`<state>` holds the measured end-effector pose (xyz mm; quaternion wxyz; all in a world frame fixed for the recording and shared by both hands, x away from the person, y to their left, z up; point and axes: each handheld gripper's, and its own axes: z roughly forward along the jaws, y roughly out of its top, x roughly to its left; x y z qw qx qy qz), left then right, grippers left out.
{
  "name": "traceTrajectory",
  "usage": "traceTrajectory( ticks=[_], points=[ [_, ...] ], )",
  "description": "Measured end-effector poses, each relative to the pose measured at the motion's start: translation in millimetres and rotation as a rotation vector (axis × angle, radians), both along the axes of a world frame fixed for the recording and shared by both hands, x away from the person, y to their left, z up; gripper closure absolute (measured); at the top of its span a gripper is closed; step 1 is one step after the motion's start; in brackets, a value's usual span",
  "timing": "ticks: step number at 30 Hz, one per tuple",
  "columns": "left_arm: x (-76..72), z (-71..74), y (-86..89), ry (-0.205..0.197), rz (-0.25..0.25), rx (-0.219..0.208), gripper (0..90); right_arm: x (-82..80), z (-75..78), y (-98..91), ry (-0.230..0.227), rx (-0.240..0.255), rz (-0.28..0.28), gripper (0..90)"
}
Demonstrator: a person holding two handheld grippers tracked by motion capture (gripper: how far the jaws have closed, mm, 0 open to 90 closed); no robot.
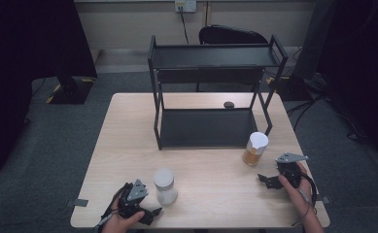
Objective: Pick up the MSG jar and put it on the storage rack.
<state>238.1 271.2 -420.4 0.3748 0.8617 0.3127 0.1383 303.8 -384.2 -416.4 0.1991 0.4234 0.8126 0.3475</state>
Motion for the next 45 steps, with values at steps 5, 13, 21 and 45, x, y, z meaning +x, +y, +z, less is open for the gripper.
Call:
traceTrajectory(
  ticks=[5, 13, 21, 45],
  points=[
    [3.6, -0.9, 5.0, 0.017, -0.023, -0.045, 2.1, 0.0, 0.0, 0.0, 0.000, 0.000, 0.000, 0.0],
    [6.5, 5.1, 7.2, 0.032, -0.034, -0.116, 1.8, 0.0, 0.0, 0.0, 0.000, 0.000, 0.000, 0.0],
    [7.6, 11.2, 6.8, 0.024, -0.030, -0.165, 1.8, 0.0, -0.1, 0.0, -0.001, 0.000, 0.000, 0.0],
    [15.7, 30.1, 1.2, -0.014, -0.033, -0.248, 1.5, 0.0, -0.1, 0.0, -0.001, 0.000, 0.000, 0.0]
  ],
)
